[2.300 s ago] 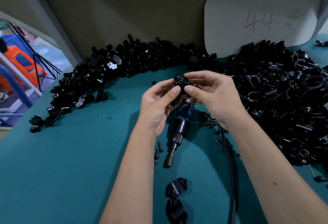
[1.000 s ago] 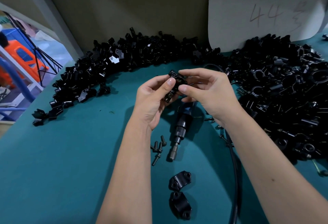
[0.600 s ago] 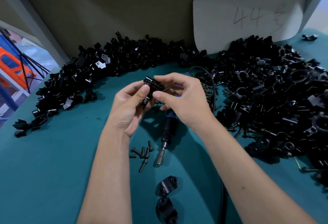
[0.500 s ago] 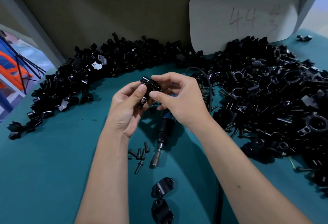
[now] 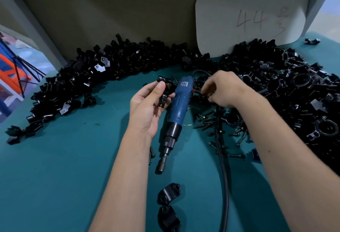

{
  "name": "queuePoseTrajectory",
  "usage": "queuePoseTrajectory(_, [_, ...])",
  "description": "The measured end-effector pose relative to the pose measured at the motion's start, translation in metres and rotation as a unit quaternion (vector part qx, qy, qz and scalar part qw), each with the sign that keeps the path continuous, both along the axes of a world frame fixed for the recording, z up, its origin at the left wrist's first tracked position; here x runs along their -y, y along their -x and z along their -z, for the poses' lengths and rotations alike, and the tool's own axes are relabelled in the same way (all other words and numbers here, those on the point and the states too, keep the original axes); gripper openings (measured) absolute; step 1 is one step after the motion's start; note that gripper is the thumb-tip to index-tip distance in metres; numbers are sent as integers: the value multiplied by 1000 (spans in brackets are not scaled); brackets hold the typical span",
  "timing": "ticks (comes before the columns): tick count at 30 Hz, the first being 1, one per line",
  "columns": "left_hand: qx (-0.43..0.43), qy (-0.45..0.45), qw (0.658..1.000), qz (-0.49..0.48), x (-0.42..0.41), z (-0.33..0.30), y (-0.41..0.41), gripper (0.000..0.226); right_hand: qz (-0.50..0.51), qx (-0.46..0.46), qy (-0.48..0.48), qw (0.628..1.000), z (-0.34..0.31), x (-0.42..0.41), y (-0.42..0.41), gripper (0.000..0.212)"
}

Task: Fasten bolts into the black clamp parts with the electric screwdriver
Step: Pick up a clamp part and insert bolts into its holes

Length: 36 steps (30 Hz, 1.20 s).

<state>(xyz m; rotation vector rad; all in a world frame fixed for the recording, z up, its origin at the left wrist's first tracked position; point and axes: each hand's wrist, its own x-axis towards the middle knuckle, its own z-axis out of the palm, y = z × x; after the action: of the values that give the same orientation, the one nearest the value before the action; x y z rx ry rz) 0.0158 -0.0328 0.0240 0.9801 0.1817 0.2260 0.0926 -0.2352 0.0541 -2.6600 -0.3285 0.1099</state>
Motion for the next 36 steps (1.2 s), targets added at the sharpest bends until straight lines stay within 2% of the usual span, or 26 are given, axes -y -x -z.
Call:
queuePoseTrajectory(3, [-4,7,1000,-1,-1,0,-1,28,-50,-39,56,996,-9,-3,-8,29])
queuePoseTrajectory(10, [-5,9,1000,-1,-6,3,-1,24,-39,-33,65,997,0,-13,-13,12])
queuePoseTrajectory(14, [-1,15,1000,-1,-9,3,-1,25,-22,-47,86,995,-3,-4,-16,19])
queuePoseTrajectory(16, [-1,16,1000,-2,-9,3,-2,25,7,-37,29,999,-1,3,-17,18])
queuePoseTrajectory(19, [-4,-5,1000,-1,-9,4,-3,19,70,-16,-144,987,4,9,-17,11])
queuePoseTrajectory(21, [-2,-28,1000,2,-8,5,-3,13,87,-32,-301,949,5,5,-9,7])
queuePoseTrajectory(23, [9,-64,998,1,-6,7,-5,11,62,-54,-442,893,3,-1,2,9])
queuePoseTrajectory(25, [33,-101,994,4,-3,9,-6,14,10,-65,-533,844,3,-8,15,11])
queuePoseTrajectory(29, [68,-180,981,5,-2,15,-8,21,-78,-14,-568,819,13,-20,34,20])
queuePoseTrajectory(36, [101,-222,970,9,-3,16,-9,25,-86,21,-566,819,23,-27,39,21])
